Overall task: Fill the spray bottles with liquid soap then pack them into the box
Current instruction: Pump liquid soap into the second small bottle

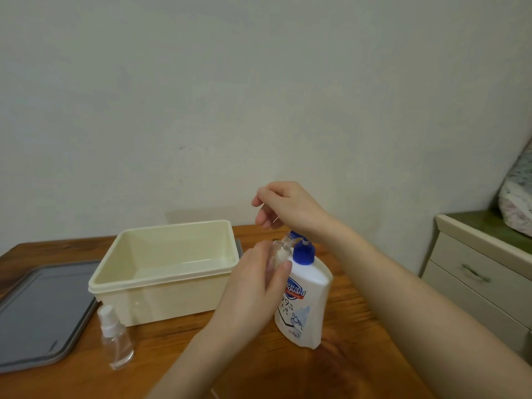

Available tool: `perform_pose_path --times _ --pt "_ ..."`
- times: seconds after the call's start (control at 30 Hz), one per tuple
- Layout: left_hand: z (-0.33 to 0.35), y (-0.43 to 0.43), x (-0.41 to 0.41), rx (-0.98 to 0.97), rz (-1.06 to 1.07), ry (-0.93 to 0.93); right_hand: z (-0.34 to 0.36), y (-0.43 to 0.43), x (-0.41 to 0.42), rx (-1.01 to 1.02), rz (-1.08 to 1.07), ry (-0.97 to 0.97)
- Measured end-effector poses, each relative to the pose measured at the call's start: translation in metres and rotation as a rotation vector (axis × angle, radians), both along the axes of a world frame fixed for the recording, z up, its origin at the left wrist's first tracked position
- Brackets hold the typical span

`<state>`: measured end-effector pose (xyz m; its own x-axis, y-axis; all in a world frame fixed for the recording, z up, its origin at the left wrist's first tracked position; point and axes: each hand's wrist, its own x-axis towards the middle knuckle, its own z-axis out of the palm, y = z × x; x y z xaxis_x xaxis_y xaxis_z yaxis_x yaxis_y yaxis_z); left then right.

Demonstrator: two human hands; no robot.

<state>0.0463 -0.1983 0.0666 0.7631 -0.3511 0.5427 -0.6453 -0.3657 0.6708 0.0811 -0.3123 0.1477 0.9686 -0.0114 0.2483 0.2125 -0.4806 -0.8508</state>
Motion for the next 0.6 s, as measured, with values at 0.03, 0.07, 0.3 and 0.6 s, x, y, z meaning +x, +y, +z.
perform_pose_path --times 0.03,0.07,0.3,0.6 --pt "-0.001 0.000 0.000 0.008 -0.001 0.007 -0.003 -0.001 0.000 0.012 -0.005 -0.006" --pt "-0.003 -0.001 0.000 0.015 0.001 0.015 -0.006 -0.001 0.000 0.013 -0.009 -0.011" --pt "-0.004 0.001 -0.002 0.004 0.005 0.022 -0.002 0.002 -0.001 0.020 -0.002 0.011" --pt "-0.012 0.001 0.002 0.012 -0.003 0.036 -0.013 0.005 -0.001 -0.052 0.001 0.031"
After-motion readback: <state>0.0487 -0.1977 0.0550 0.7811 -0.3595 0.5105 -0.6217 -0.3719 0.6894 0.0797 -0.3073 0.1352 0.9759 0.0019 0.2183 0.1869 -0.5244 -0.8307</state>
